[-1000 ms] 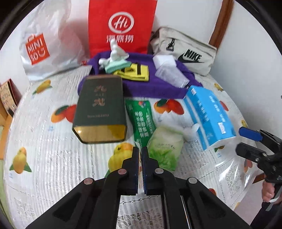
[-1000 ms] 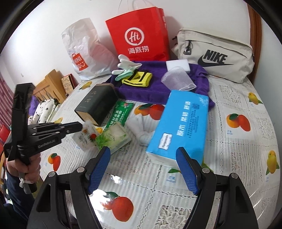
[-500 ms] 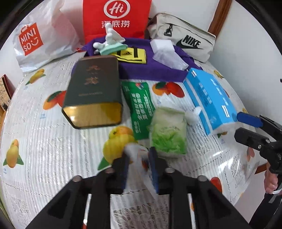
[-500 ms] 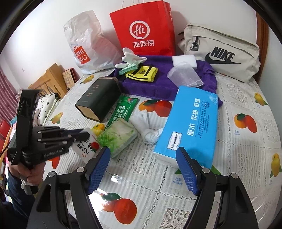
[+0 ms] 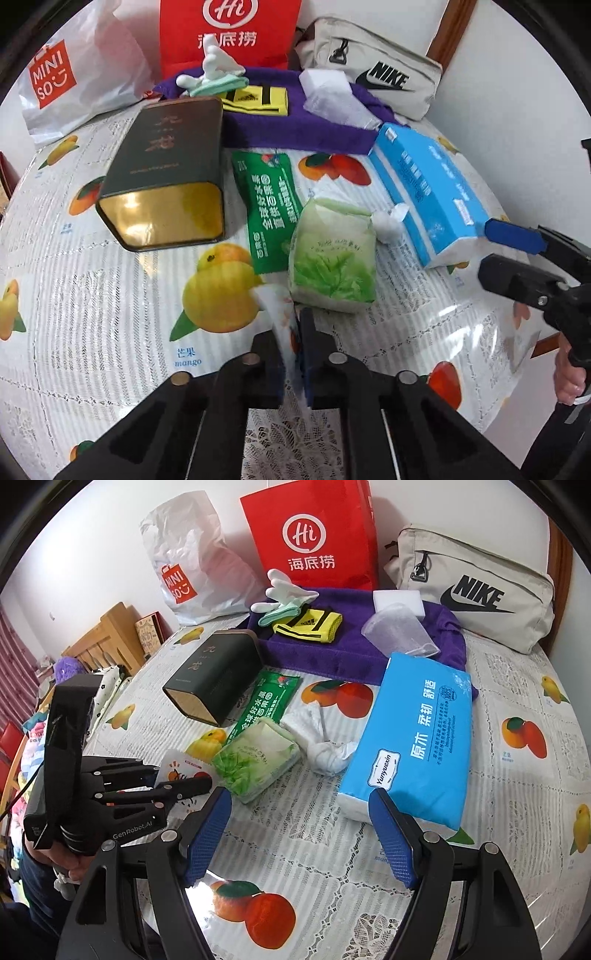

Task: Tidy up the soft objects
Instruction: 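Grasp the green tissue pack with the right tool while the left tool holds the paper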

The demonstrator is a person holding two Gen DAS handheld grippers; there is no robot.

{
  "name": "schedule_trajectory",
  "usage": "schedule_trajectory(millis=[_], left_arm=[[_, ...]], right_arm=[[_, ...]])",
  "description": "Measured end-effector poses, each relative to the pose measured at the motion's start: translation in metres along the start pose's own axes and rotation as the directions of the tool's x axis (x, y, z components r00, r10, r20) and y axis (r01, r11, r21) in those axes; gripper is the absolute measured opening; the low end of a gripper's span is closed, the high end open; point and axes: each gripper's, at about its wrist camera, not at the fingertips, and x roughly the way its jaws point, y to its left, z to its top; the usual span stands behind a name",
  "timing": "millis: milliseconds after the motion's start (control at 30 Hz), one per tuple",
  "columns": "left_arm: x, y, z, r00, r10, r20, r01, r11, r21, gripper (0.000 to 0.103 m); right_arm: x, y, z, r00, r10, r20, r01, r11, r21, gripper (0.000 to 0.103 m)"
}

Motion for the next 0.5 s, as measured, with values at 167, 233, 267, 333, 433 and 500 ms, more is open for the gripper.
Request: schedule_trajectory(millis=[167,233,267,333,433,500], left_arm=[[-0.014,0.012,0.002,0.999,0.012,0.037,-0.011,1.0,-0.022,0.005],[-0.017,0.02,0.002,0.999,0.025,0.046,-0.023,0.999,-0.042,0.005],[-0.019,0.024,0.003,0.998,0.03,0.054,-0.027,0.998,-0.051,0.005],[-0.024,0.033,0.003,0.997,0.04,0.066,-0.035,0.997,-0.068,0.005],[-0.026,0.046,0.005,0.995,0.058,0.075,-0.052,0.995,-0.087,0.005],[-0.027,0.054,0.006,0.994,0.067,0.081,-0.058,0.993,-0.1,0.005]], right_arm=[[0.002,0.007,0.003,1.0,0.005,0.003,-0.005,1.0,-0.017,0.076],[0.004,0.011,0.004,1.0,0.012,0.0,-0.012,1.0,-0.02,0.076],[0.006,0.014,0.005,1.0,0.017,-0.003,-0.017,1.0,-0.022,0.076],[0.01,0.02,0.006,1.0,0.022,-0.009,-0.022,0.999,-0.032,0.076],[0.018,0.031,0.008,0.999,0.025,-0.02,-0.026,0.999,-0.048,0.076],[0.025,0.04,0.009,0.999,0.035,-0.032,-0.037,0.998,-0.058,0.076]])
